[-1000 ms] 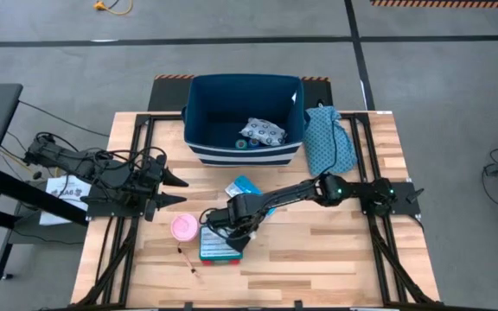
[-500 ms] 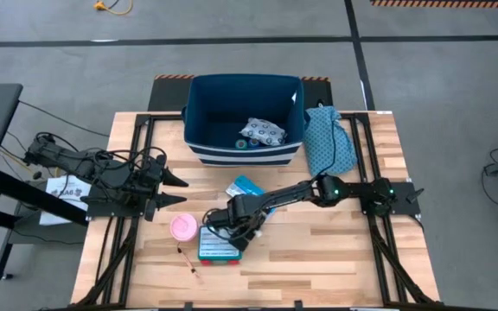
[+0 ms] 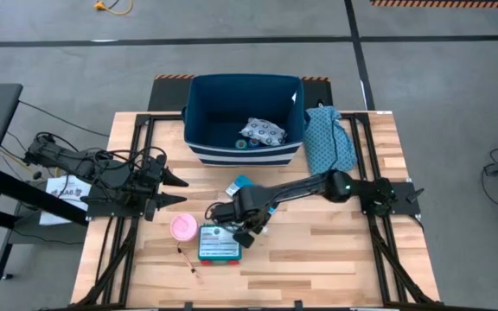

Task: Pick & place medical supplies in basket/bin
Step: Put the white gauze into the bin

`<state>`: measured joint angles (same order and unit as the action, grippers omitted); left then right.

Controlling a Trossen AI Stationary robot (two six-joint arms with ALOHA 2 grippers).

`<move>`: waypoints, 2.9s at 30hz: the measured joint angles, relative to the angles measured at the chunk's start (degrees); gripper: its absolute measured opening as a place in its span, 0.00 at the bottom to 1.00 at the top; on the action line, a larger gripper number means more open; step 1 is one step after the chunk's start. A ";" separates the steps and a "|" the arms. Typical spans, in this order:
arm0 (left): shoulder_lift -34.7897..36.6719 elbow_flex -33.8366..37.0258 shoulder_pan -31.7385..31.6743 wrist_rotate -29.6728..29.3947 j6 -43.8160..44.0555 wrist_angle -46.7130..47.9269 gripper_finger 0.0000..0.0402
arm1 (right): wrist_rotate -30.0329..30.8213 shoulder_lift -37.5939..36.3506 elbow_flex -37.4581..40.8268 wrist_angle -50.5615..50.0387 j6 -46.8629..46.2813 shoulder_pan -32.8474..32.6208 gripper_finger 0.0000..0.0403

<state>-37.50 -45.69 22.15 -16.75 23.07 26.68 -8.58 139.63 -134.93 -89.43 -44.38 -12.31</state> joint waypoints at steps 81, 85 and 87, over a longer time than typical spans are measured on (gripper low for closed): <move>0.00 0.00 0.00 -15.43 2.86 0.00 0.52 | -4.44 -9.16 -0.07 28.47 43.41 41.21 0.12; 0.00 0.00 0.00 -15.43 2.91 0.00 0.52 | -4.44 -9.13 -0.07 28.48 43.41 41.22 0.12; 0.00 0.00 0.00 -15.43 2.93 -0.03 0.52 | -4.44 -9.13 -0.07 28.48 43.39 41.22 0.12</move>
<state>-37.50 -45.69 22.15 -32.18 26.00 26.65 -13.02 130.50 -135.00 -60.95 -0.99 28.91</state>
